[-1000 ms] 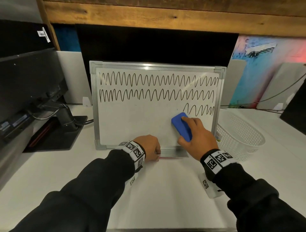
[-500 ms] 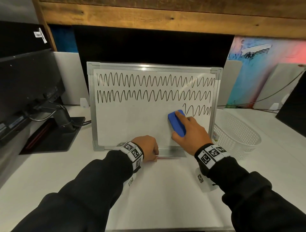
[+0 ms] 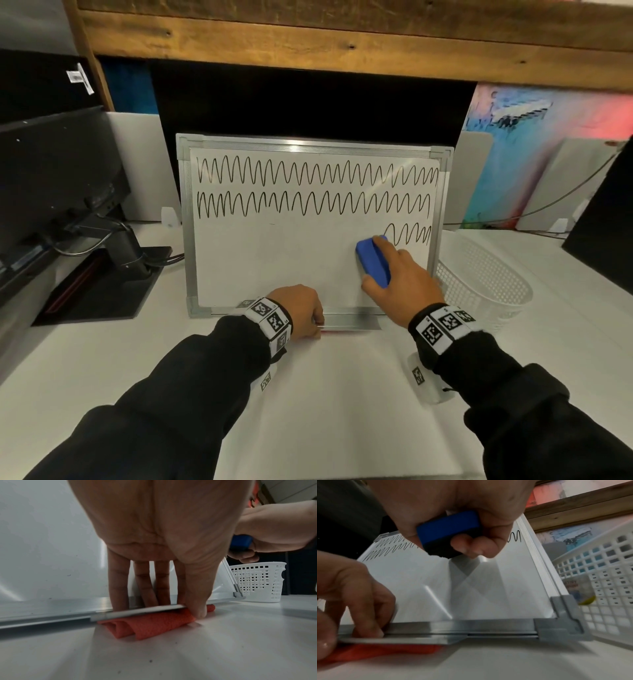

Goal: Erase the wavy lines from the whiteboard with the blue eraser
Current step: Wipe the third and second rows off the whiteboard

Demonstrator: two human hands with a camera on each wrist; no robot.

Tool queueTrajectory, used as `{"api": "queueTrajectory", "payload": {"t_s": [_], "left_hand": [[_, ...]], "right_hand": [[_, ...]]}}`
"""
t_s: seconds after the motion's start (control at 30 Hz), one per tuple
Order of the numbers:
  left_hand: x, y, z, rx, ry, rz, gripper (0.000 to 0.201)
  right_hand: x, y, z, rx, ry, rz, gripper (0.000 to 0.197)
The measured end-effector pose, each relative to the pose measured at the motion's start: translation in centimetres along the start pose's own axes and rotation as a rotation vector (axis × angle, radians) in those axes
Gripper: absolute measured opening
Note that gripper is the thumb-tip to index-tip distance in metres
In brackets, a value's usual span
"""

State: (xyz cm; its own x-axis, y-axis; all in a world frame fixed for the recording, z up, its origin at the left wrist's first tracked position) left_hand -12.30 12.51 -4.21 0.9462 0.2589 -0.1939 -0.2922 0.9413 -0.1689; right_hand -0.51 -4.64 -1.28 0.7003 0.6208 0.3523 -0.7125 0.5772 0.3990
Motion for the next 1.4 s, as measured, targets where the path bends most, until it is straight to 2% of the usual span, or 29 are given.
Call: {"api": "queueTrajectory", "payload": {"t_s": [0.1,0.27,0.5,0.7,0.93,1.17,1.4], "left_hand": [[0.0,0.0,0.0,0.001,0.003,0.001,0.029],[0.0,0.0,0.0,0.005,-0.001,0.006,0.027],[0.1,0.1,-0.1,0.018,0.001,0.005,0.027],[0.0,0.0,0.1,0.010,-0.005,0.012,0.028],[-0.1,0.0,0.2,0.007,0.007,0.004,0.024],[-0.1,-0.1,0.2,0.001,0.001,0.007,0.029],[0.0,-0.2,0.3,0.008,0.012,0.012,0.030]], "right_hand": [[0.4,0.0,0.3,-0.002,-0.003,0.011,0.068],[2.4,0.6,1.3,0.052,-0.095,0.006,0.069],[-0.6,-0.5,0.2,-0.022,0.060,-0.005,0.069],[2.2,-0.3,1.5,0.076,-0.100,-0.021,0.068],[-0.6,-2.0,0.5,0.013,-0.006,-0.002,0.068],[2.3,-1.8,2.1,0.089,-0.141,-0.043,0.067],[-0.1,-2.9,0.7,0.061,-0.060,-0.028,0.066]]}}
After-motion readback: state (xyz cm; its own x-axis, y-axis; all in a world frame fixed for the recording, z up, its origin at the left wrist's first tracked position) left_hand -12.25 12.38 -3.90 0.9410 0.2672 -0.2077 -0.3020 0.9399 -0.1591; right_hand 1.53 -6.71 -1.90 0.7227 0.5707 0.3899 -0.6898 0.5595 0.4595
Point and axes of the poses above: each hand's wrist, its own x-axis towards the middle knuckle, its own z-axis out of the back of the hand, y = z × x, the point moved 1 cm from there along x, towards the middle knuckle, and after that the axes turned 1 degree about -z, right-handed, at the moved point
